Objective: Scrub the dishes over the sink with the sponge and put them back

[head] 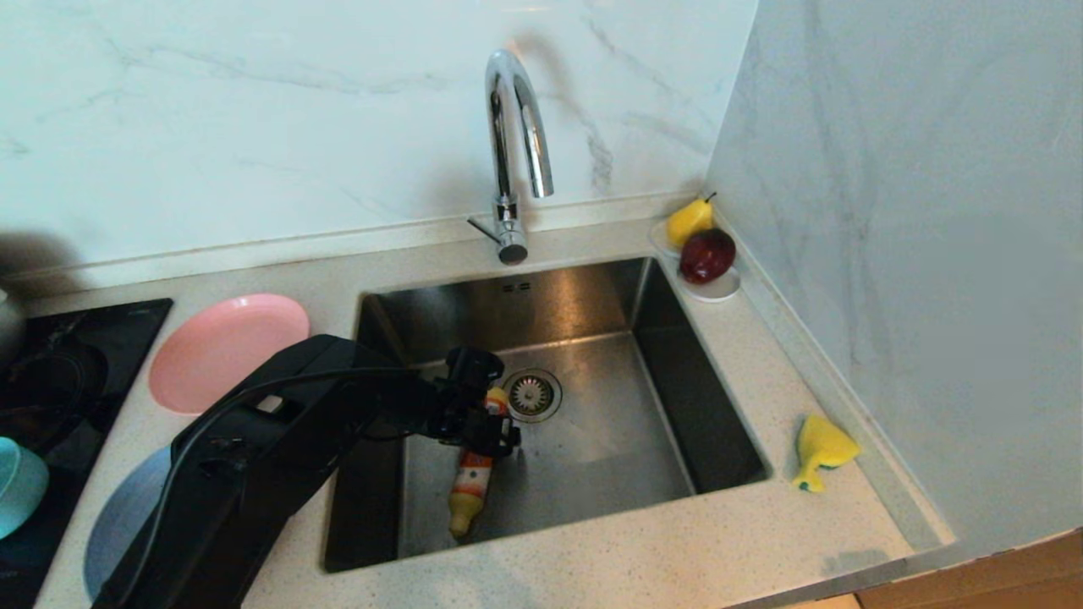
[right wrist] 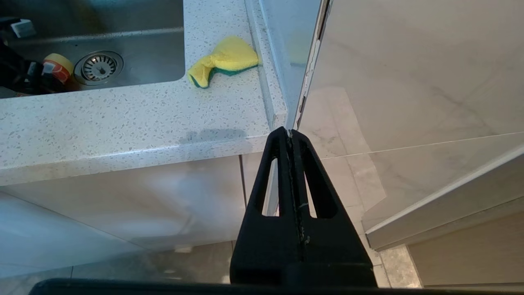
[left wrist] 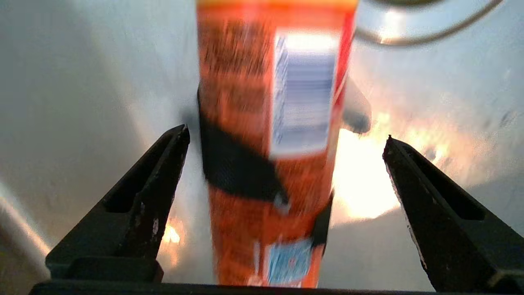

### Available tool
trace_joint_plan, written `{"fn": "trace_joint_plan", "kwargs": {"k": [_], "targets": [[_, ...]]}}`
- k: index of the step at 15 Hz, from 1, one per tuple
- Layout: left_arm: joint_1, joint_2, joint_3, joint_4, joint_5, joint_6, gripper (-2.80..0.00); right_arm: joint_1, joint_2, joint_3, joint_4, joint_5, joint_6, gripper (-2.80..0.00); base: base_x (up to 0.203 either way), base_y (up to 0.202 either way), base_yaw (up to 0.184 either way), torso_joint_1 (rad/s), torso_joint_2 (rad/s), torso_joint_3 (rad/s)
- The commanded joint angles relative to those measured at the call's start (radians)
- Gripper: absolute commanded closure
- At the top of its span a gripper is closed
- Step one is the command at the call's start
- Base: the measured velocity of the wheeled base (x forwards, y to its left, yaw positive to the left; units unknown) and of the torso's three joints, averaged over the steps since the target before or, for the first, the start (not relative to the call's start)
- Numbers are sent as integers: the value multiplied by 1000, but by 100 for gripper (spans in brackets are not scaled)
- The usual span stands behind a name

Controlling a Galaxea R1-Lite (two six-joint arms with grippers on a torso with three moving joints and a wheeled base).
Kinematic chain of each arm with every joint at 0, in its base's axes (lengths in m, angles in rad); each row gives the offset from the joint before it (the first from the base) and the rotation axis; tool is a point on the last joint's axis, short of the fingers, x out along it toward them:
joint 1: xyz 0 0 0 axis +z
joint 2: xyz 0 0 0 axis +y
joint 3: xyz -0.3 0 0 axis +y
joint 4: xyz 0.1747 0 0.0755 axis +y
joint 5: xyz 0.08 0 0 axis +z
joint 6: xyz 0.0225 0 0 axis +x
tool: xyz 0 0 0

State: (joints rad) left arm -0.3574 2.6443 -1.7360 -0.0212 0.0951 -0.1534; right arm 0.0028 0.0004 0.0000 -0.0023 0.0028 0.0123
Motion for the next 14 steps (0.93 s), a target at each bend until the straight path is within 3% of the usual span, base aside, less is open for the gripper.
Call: {"fn": "trace_joint_plan", "kwargs": {"k": [1,14], "targets": [[0,31,-15,-56,3,-1,-280,0,1,0,0,0,0,0,0,0,0,0,0,0],[9,79,-96,-83,-6,2,-280,0,0,0,0,0,0,0,0,0,0,0,0,0]]}}
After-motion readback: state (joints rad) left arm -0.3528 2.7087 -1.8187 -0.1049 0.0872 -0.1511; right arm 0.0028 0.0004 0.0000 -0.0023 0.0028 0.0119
